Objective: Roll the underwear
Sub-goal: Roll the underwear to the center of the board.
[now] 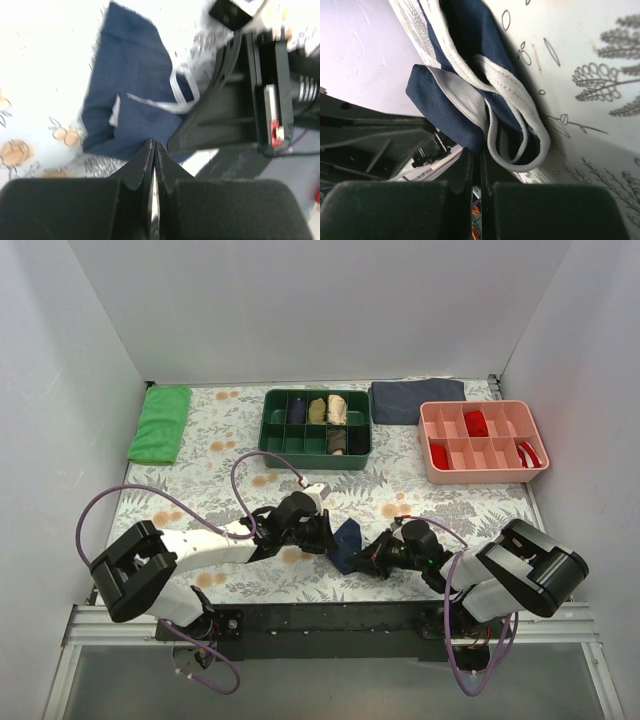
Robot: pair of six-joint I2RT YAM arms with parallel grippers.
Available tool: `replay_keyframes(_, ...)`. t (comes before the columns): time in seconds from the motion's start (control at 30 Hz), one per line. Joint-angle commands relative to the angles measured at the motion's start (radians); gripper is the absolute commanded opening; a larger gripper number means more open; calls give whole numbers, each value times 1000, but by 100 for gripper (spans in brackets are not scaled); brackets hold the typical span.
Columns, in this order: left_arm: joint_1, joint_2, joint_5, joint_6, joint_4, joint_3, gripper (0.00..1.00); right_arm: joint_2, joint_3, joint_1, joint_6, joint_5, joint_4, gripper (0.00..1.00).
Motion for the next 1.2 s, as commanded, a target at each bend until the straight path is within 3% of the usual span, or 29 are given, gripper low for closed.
replay_keyframes(0.0,-4,16,-110,-20,94,5,0,-30,3,-1,-16,-3,-68,1)
replay_keyframes(1.17,-6,111,-109,-81,213,-97,0,-38,76,-1,-100,7,-155,1)
